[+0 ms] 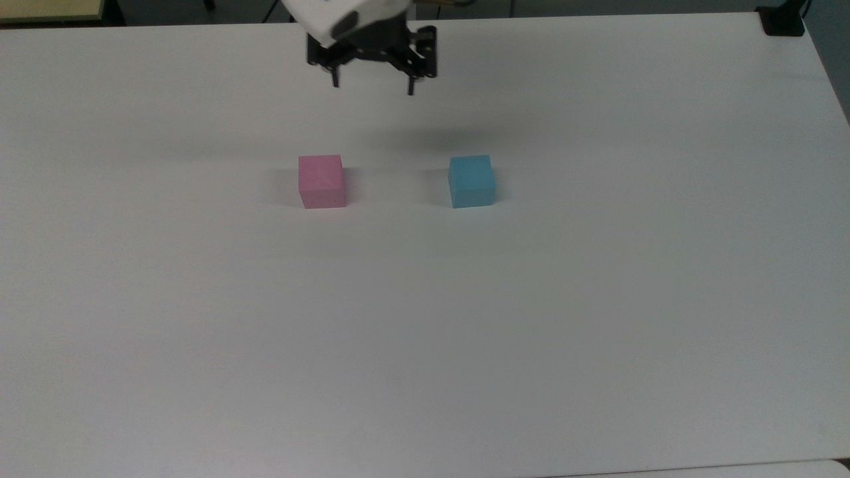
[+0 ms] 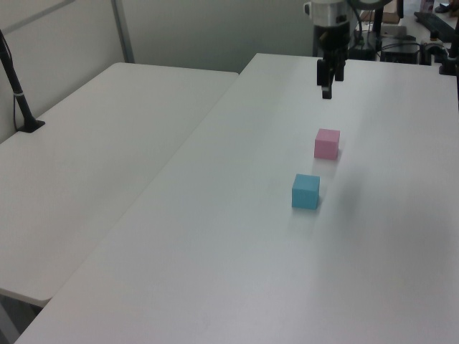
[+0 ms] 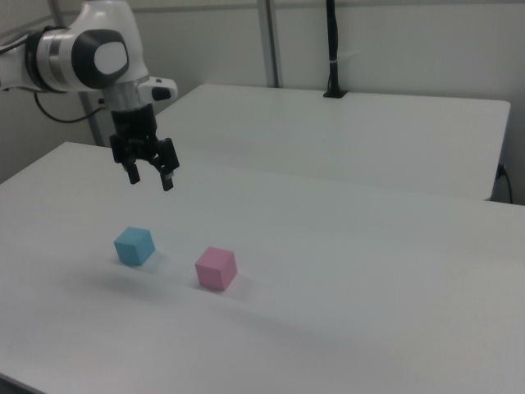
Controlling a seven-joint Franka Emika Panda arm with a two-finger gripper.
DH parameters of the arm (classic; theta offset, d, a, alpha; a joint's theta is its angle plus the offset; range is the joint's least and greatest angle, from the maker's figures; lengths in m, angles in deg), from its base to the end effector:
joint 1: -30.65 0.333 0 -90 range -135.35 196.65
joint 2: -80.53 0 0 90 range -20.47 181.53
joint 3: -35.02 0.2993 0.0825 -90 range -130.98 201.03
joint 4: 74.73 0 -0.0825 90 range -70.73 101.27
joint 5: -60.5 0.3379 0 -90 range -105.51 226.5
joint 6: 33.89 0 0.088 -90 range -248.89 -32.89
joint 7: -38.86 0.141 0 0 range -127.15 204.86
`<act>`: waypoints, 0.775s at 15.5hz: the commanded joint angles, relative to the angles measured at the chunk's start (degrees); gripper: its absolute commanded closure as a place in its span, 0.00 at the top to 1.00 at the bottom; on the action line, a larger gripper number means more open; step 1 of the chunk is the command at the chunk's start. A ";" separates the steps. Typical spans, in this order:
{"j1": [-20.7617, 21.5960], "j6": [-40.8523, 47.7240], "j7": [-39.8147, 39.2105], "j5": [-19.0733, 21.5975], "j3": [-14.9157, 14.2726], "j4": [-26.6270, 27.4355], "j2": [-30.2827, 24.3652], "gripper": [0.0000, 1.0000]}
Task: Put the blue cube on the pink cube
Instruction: 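Move the gripper over the light-blue cube and lower onto it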
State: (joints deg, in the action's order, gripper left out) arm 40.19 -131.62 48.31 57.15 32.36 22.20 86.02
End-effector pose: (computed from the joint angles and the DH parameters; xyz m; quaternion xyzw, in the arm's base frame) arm 0.5317 0.0574 0.4835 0.9985 -0.0173 -0.0360 0.0365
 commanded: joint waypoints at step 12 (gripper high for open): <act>12.87 -14.50 3.46 0.62 -0.76 1.60 17.79 1.00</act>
State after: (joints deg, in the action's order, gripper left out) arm 52.10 -144.73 51.00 58.05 32.36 22.36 103.46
